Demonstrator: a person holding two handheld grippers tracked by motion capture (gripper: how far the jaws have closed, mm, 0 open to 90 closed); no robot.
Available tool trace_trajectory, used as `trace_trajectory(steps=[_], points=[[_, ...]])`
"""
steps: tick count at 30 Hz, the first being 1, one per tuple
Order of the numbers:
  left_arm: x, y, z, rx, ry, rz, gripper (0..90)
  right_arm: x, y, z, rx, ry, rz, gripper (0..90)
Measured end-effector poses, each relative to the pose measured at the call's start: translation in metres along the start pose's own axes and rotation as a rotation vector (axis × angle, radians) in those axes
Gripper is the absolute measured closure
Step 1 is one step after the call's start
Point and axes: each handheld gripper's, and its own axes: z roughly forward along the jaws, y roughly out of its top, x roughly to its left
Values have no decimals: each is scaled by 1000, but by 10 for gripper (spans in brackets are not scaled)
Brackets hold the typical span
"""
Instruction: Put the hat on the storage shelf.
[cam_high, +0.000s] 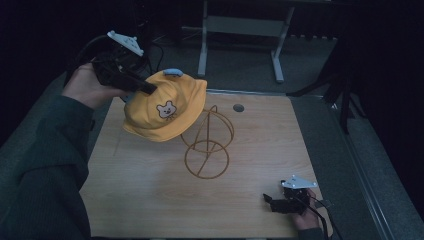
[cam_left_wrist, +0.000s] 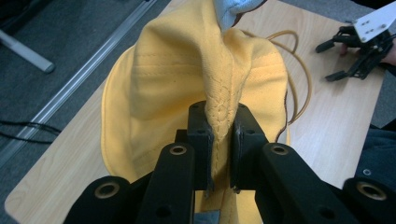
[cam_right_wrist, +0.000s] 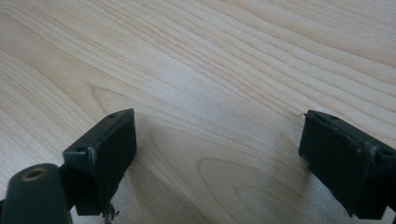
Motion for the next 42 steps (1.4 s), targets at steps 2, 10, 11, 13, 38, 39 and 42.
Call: trace_trajectory(steps=[2,10,11,13,38,39,42], points=[[-2,4,2,-2,-11,13,805,0,0,0,0,0,0,110],[-7,18,12,-11,-33,35,804,0,0,0,4,-1,1,110],[-7,18,12,-11,-33,35,804,0,0,0,3,-1,-1,111],[-9,21,13,-12,-36,40,804,0,0,0,3,-1,-1,110],[-30,70,86,53,-107,101,775,0,0,-1,4,0,5,110],[-30,70,86,53,-107,101,773,0,0,0,3,0,3,110],[-32,73,99,68,-119,101,760,0,0,0,3,0,3,110]])
